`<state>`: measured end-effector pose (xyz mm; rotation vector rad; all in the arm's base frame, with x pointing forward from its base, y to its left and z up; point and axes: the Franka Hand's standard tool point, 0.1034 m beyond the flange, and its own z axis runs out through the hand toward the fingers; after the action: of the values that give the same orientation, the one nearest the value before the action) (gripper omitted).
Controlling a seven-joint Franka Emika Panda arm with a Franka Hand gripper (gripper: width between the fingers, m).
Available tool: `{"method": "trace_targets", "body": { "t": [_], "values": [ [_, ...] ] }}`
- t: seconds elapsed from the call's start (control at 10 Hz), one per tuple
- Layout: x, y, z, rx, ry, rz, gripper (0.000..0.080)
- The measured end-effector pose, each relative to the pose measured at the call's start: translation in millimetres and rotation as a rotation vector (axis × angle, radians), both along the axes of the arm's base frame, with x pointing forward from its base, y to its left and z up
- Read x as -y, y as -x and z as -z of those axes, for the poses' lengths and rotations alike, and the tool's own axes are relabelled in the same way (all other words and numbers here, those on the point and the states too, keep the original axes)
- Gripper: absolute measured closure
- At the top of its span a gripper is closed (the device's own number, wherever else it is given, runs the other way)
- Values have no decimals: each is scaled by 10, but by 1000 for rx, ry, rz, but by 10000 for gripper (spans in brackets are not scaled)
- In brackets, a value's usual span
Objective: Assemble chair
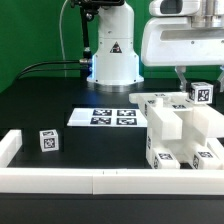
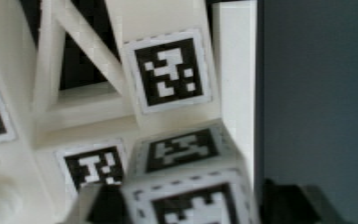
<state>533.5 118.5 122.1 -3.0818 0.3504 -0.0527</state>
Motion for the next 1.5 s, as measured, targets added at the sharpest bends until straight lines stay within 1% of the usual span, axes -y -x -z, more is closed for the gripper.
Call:
{"method": "trace_targets", "body": {
  "t": [0.2, 0.8, 0.9, 1.0, 1.1, 1.2, 1.3, 1.4, 1.5],
  "values": [
    [-27, -3, 3, -1, -4, 170, 518],
    [-59, -2, 4, -22, -38, 890, 517],
    [-62, -4, 4, -21, -41, 923, 517],
    [-60, -4, 5, -21, -39, 905, 436],
    [-65, -4, 3, -19, -35, 838, 436],
    [-85, -16, -11, -10, -34, 702, 299],
    [-94, -17, -15, 0, -32, 562, 198],
    [-109, 9, -10, 5, -25, 379, 198],
    [-124, 31, 1, 6, -20, 297, 160]
  ]
}}
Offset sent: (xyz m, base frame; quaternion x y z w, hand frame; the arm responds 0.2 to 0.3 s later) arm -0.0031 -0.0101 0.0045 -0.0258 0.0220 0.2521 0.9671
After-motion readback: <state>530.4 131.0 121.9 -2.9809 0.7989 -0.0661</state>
